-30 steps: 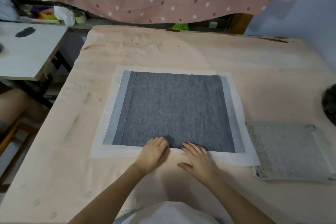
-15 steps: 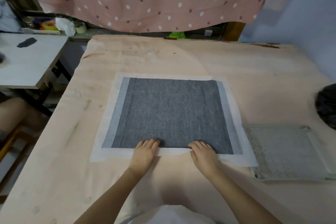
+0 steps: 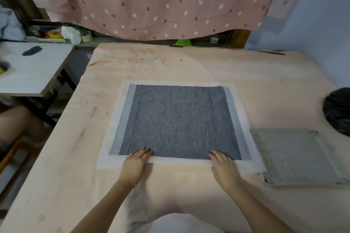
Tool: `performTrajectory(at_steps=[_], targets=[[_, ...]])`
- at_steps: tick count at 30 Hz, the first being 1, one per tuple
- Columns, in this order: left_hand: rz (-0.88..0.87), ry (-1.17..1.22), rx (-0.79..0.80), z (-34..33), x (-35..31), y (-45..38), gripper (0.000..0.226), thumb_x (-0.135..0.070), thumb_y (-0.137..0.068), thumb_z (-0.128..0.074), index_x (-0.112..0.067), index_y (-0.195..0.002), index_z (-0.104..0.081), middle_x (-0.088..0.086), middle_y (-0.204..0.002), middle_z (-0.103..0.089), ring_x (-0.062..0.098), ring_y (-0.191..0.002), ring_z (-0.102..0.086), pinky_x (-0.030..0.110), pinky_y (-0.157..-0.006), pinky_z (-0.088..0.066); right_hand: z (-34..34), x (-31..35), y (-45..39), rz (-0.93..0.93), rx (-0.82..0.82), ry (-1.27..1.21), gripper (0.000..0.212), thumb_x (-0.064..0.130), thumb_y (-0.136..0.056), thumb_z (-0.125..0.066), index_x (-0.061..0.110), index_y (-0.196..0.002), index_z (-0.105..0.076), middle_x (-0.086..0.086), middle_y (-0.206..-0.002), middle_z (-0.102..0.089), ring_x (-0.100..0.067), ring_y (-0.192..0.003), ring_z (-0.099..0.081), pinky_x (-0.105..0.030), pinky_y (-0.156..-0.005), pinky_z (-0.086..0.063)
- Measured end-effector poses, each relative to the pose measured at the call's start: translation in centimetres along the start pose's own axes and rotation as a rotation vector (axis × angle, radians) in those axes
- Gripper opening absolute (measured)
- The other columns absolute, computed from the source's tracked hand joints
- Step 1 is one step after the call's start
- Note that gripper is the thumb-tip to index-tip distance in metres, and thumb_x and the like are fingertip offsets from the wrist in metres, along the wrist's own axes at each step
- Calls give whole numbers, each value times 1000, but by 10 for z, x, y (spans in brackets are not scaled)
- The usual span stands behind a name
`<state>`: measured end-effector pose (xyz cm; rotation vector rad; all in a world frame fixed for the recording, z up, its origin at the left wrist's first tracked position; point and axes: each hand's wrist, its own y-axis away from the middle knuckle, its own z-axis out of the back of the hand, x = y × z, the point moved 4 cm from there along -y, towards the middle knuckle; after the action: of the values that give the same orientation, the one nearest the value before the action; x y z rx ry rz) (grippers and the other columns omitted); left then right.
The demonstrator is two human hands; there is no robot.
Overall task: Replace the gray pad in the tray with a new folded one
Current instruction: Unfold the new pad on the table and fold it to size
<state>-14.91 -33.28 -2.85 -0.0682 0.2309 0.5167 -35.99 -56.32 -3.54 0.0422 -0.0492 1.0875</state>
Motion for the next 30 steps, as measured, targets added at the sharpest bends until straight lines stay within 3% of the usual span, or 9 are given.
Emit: performTrajectory(at_steps=[4,7,10,13,18,23,30], targets=[[29,-17,-8,7,1,-2,42,-14,-65,-49,-23,-97,-75,-9,-100,-73,9,-94,-70,20,-72,-54,4,2,-2,36,-66,103,39,-1,-54,-69,10,-91,-75,-8,-99,-73,-23,-81,-72,-35,-63,-57],[56,-26,-36,10,3,-1,41,-13,-65,-47,-21,-94,-76,-6,-99,-74,14,-93,-71,24,-71,-56,5,-7,4,-57,-69,62,48,-9,-46,-75,10,-91,-74,-7,-95,-73,-23,-78,-71,-35,-64,-57],[98,-29,-83,15,3,1,40,-16,-67,-43,-21,-89,-77,-3,-93,-75,17,-82,-72,24,-66,-55,13,-11,9,-148,-161,-31,25,3,-67,-56,10,-86,-71,-5,-80,-72,-25,-67,-68,-31,-60,-54],[163,45,-116,25,1,-4,49,-23,-70,-29,-19,-88,-74,-1,-83,-71,25,-73,-66,29,-67,-50,31,-6,9,-194,-254,-79,36,18,-74,-34,12,-79,-69,-2,-72,-68,-25,-63,-64,-31,-59,-50],[219,67,-354,74,-3,-23,41,-23,-69,-29,-12,-75,-68,3,-69,-64,28,-68,-60,34,-66,-41,81,-3,-5,-247,-470,-112,30,20,-72,-36,12,-72,-64,-2,-62,-61,-27,-61,-57,-33,-63,-39],[232,30,-611,140,-6,-42,35,-21,-75,-32,-10,-69,-64,5,-60,-57,30,-59,-55,34,-63,-35,151,3,-29,-199,-799,-132,21,11,-73,-42,10,-66,-62,-2,-55,-56,-26,-54,-50,-31,-65,-29],[138,12,-779,236,-21,-64,32,-20,-77,-34,-5,-65,-60,13,-58,-56,34,-56,-51,33,-57,-33,246,4,-47,-239,-1051,-121,16,7,-61,-46,10,-60,-61,-6,-48,-52,-29,-48,-49,-31,-60,-25]])
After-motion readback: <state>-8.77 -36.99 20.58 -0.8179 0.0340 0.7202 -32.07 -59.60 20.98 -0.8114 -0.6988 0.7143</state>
